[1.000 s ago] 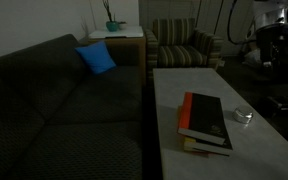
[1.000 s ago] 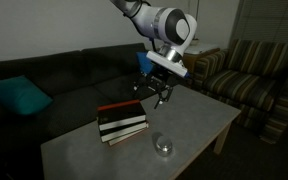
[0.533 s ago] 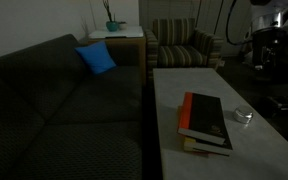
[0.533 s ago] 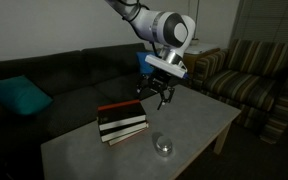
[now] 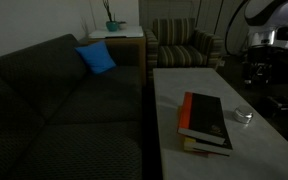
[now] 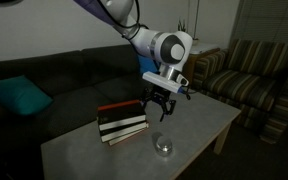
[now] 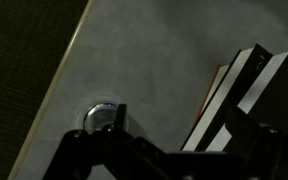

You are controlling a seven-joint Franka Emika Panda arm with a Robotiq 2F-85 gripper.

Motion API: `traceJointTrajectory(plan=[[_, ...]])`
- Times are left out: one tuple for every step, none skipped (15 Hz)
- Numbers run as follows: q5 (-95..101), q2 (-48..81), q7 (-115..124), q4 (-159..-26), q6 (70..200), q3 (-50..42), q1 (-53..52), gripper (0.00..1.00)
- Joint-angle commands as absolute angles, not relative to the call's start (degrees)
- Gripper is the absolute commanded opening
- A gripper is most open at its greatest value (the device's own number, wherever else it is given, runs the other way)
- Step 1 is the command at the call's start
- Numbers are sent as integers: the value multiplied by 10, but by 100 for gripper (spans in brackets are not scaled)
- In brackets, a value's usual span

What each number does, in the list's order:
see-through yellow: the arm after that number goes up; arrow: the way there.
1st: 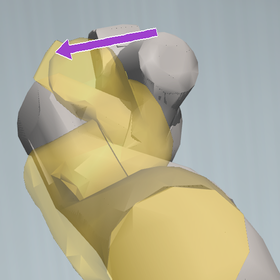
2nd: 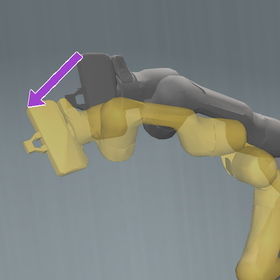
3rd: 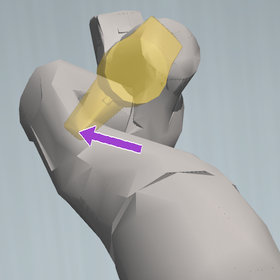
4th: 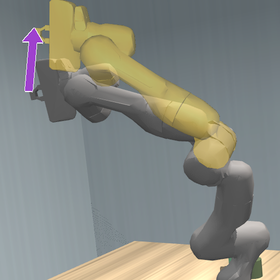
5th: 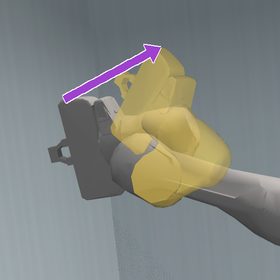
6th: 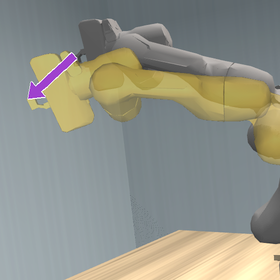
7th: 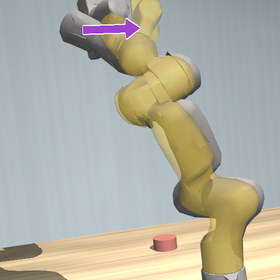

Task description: Put the lid of the silver thing on the table

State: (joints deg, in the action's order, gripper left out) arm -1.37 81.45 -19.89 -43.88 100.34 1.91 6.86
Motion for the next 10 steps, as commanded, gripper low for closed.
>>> traceJointTrajectory(plan=[[-7, 872, -171, -369, 999, 13, 66, 100], [-8, 862, -166, -391, 1009, 12, 66, 100], [-6, 846, -155, -425, 1025, 8, 65, 100], [-5, 850, -133, -427, 1033, 2, 64, 100], [-3, 851, -109, -433, 1037, -5, 62, 100], [-1, 851, -93, -437, 1033, -10, 62, 100], [-2, 851, -94, -438, 1016, -8, 65, 100], [-3, 851, -114, -433, 989, 0, 68, 100], [-5, 851, -107, -429, 1008, 0, 67, 100], [-5, 851, -107, -430, 1001, 0, 67, 100]])
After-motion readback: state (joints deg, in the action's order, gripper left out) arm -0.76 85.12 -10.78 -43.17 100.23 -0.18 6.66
